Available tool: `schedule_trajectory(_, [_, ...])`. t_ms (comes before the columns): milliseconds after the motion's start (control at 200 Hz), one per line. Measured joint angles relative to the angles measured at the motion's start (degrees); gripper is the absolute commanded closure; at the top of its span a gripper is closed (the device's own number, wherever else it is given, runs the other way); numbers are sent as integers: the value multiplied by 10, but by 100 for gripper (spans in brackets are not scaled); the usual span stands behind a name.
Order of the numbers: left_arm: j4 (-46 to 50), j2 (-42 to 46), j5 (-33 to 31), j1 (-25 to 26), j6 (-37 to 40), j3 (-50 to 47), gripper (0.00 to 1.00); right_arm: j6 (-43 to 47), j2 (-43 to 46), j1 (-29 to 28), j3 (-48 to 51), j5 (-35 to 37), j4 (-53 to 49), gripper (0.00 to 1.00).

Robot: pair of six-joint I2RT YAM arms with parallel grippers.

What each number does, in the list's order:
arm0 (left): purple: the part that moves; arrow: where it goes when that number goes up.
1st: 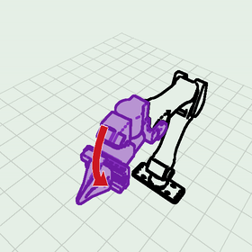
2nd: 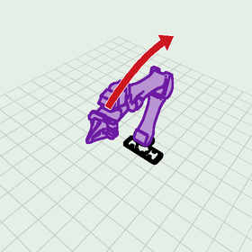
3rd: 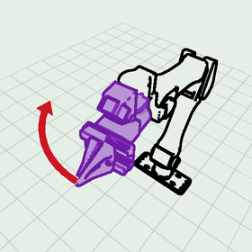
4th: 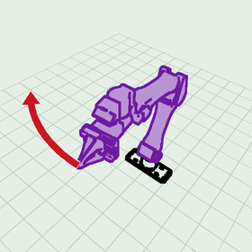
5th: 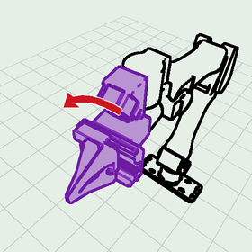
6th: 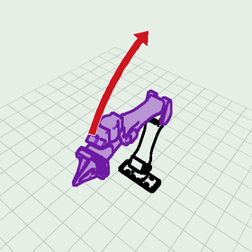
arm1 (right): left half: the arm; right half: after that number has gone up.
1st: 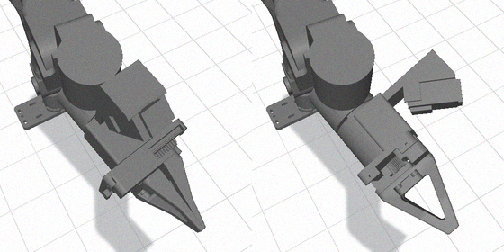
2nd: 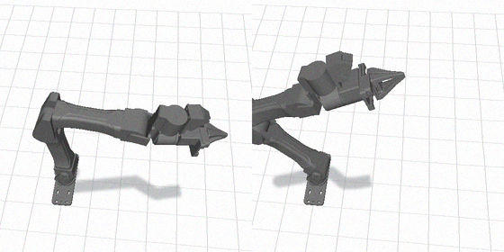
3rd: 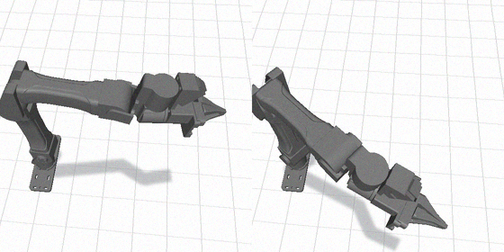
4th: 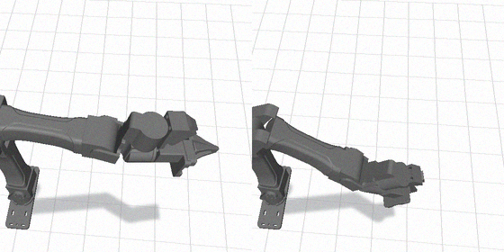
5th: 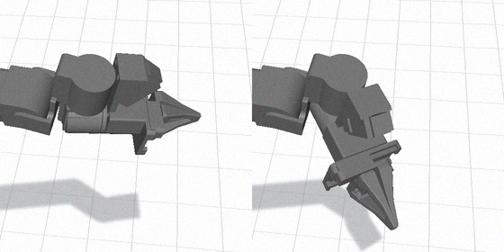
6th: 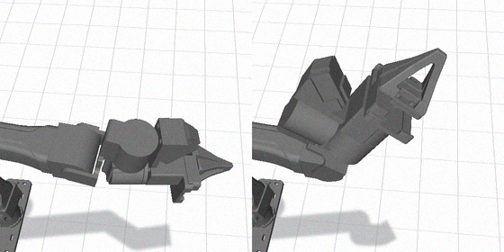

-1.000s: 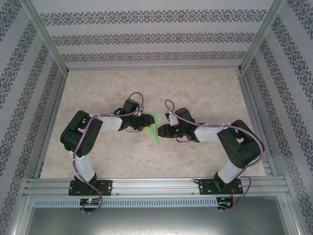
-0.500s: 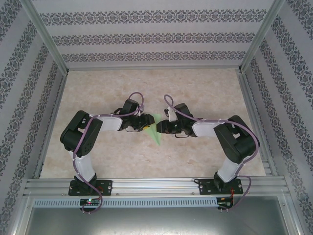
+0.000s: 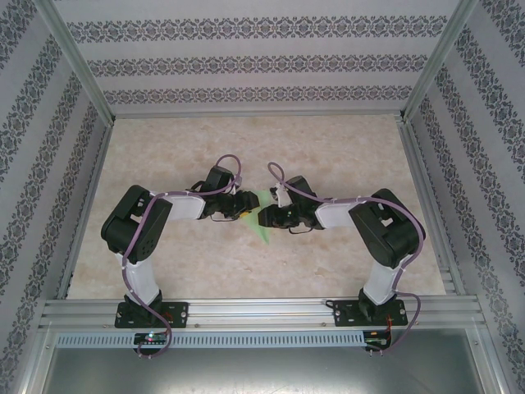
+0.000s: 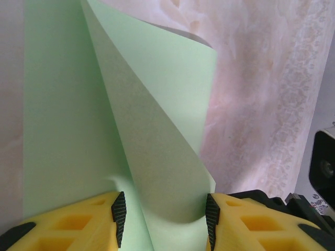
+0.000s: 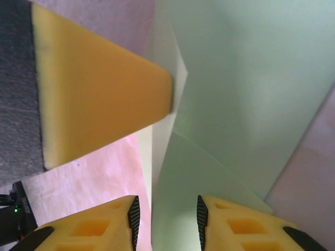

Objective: Fold a paper plane with a square sheet of paper (fold left side to right side)
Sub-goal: Fourth fold the wing at the center of the table.

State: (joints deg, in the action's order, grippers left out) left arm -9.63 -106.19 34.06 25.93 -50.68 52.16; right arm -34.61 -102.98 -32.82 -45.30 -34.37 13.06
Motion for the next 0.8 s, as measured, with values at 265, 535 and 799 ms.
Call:
schedule_trajectory(265, [0, 0, 0, 0, 0, 0, 52, 1, -11, -12, -20, 4, -14, 73])
schedule_trajectory(535, [0, 0, 0, 0, 0, 0, 52, 3, -12, -11, -27, 6, -22, 96])
schedule_trajectory(799, [0, 0, 0, 0, 0, 0, 52, 3, -12, -3, -26, 3, -22, 86])
